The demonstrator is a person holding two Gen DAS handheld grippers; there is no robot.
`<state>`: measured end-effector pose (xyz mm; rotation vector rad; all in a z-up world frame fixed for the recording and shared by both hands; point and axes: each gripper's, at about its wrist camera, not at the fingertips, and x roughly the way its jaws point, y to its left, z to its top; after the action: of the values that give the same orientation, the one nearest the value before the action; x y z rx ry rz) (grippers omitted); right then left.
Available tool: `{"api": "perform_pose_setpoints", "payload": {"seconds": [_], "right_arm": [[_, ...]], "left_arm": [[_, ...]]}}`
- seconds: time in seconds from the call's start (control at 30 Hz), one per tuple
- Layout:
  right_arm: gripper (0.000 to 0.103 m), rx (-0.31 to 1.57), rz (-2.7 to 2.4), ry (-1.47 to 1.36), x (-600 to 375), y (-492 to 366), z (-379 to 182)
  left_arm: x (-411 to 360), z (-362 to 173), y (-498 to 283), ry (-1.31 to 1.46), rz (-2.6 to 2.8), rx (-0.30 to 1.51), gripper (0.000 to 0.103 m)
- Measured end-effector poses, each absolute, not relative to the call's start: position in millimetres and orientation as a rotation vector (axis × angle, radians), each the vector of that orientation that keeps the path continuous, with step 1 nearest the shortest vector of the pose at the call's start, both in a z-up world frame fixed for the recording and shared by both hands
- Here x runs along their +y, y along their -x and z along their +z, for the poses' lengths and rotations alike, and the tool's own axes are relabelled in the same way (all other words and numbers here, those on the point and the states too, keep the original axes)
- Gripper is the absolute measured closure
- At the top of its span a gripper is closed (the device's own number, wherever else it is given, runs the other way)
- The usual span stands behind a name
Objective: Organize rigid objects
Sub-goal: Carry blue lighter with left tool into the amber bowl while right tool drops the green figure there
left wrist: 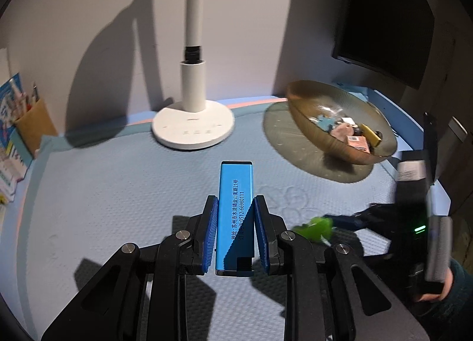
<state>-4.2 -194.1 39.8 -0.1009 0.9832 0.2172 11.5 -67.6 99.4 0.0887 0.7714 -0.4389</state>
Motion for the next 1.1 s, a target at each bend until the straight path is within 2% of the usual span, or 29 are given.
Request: {"api": "perform_pose_setpoints", "payload": {"seconds": [0.2,0.37,0.47,0.6,0.7,0.73,0.77,0.8,0.83,1.1], "right_arm": [[0.06,0.774,0.088,0.028,-251.5,26.5,123.4],[0.06,0.655,-0.109,-0.055,-313.4,10.8,175.0],[0.06,0.678,-0.207,-0.164,-349.8,-16.4,176.8],[0.06,0.802,-0.221,-0.307,-383.0,-57.7,146.2],[0.06,0.823,-0.201,-0.355,-396.3,-70.3,132.5],[0.06,0.814,-0.197,-0.364,-398.0,-73.5,130.6],[0.055,0.81,-0.189,-0.371,-400.5,-73.7,129.2],[0.052,0.806,-0.187,-0.38,-402.3,-72.2,129.1],[0.049,0.8,-0.19,-0.38,-402.5,-68.9,129.3],[0.048,0.826,-0.075,-0.358,-369.2,-31.7,130.8]], "left_arm": [[-65.4,121.4,-24.1,-0.062,-0.452,0.721,0.082],[-115.4,151.5,-43.2,-0.091,-0.542,0.653,0.082],[-165.2,149.4,-61.8,-0.121,-0.615,0.672,0.082],[-224.2,128.3,-87.3,-0.117,-0.684,0.769,0.082],[-252.1,119.7,-98.3,-0.123,-0.685,0.779,0.081],[-257.1,118.2,-99.9,-0.126,-0.684,0.782,0.076],[-261.1,116.6,-102.0,-0.13,-0.671,0.789,0.068],[-261.1,115.4,-103.4,-0.129,-0.641,0.794,0.055],[-257.4,115.9,-102.9,-0.118,-0.627,0.79,0.05],[-155.6,114.4,-85.5,0.007,-0.525,0.79,0.046]]}}
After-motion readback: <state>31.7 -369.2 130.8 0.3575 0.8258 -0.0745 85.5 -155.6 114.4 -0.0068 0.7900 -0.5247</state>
